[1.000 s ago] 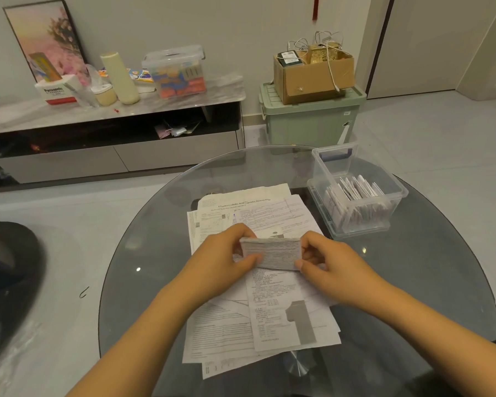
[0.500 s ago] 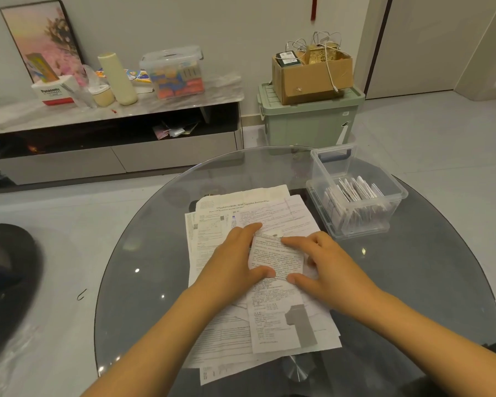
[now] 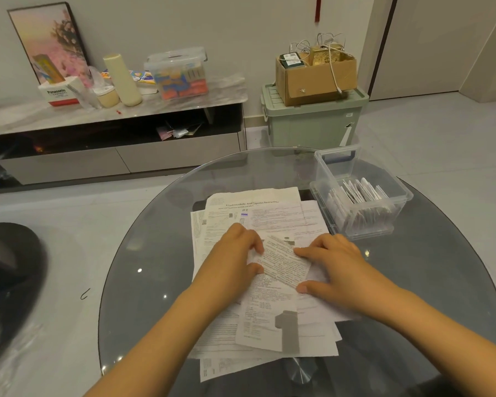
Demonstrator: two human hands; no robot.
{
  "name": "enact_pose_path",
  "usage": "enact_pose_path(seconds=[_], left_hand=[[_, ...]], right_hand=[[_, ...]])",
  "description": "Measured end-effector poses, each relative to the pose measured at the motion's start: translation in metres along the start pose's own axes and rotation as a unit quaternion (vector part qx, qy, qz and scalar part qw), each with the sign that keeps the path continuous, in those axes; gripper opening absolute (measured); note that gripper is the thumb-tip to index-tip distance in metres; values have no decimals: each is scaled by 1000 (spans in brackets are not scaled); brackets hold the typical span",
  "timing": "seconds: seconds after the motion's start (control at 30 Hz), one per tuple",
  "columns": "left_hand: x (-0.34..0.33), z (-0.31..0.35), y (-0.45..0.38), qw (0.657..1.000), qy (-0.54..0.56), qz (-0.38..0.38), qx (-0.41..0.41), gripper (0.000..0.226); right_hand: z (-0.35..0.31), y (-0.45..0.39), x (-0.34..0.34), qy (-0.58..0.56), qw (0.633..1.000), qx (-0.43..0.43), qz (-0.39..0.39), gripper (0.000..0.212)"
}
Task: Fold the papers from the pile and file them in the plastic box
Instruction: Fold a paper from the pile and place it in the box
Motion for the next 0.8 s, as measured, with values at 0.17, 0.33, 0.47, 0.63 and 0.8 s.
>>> enact_pose_path(seconds=[0.17, 0.33, 0.47, 0.63, 0.8], left_hand=[[-6, 11, 9, 995, -46, -26, -88, 22], [-8, 16, 14, 989, -86, -87, -80, 57], [-7, 17, 15, 987, -100, -96, -86, 63], [-5, 18, 14, 987, -99, -74, -100, 43], [1, 16, 11, 992, -53, -77, -81, 33]], right_hand=[[-2, 2, 4, -4, 1000, 15, 5, 51], [-7, 5, 8, 32, 998, 54, 3, 38], [-7, 5, 13, 17, 997, 71, 19, 32], [-4, 2, 10, -69, 994, 71, 44, 21], [-3, -3, 7, -137, 985, 76, 67, 33]])
Point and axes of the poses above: each hand's wrist, its own y-axis away from the middle knuckle, its own x-axis out of the back of the hand, z = x × y, the point moved 2 cm from there along -y, towards the middle knuckle, and after that the axes turned 7 degrees about -x, right-handed, at the moved point
